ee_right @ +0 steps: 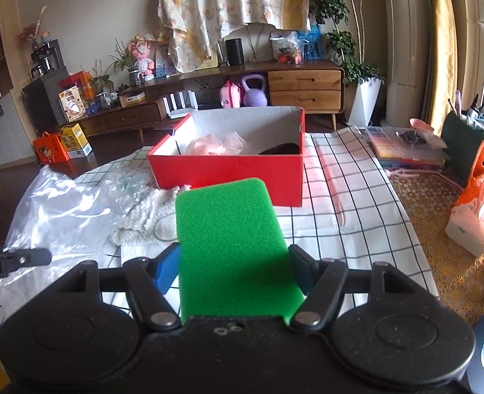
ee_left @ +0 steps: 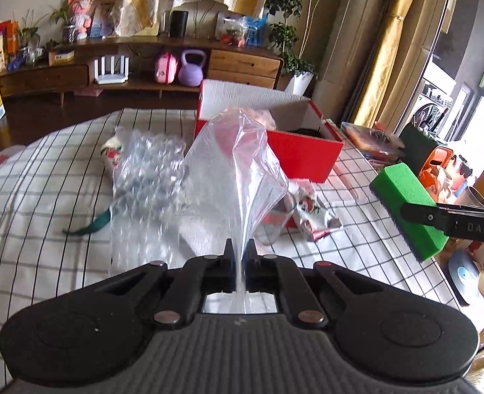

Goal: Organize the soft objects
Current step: 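Carry the plastic bag and green sponge with both tools over the red box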

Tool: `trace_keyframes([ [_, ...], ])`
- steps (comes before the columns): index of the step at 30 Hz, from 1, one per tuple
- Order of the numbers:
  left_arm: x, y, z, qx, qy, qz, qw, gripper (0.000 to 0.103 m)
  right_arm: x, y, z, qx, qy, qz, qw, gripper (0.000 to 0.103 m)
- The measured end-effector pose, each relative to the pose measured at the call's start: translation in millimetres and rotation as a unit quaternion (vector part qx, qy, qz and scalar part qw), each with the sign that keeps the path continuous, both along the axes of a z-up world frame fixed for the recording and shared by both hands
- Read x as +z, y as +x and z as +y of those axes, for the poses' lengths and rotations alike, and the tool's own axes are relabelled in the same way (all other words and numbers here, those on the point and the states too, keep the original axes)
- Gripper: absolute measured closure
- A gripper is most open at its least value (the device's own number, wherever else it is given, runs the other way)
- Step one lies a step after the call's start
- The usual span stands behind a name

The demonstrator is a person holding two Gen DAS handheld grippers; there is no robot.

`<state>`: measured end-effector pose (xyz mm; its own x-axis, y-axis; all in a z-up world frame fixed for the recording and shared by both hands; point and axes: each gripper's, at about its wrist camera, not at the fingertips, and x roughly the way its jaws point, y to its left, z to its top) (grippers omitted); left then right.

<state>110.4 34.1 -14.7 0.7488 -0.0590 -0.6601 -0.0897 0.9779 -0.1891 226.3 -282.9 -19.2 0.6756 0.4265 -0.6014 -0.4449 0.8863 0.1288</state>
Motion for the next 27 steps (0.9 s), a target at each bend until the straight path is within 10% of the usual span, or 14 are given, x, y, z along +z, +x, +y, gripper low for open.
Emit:
trace_keyframes([
  [27,68,188,-2,-0.043,0.036,-0.041,0.9976,0.098,44,119,52,-0.012,-0.018,-0.060,0.998,0.034],
])
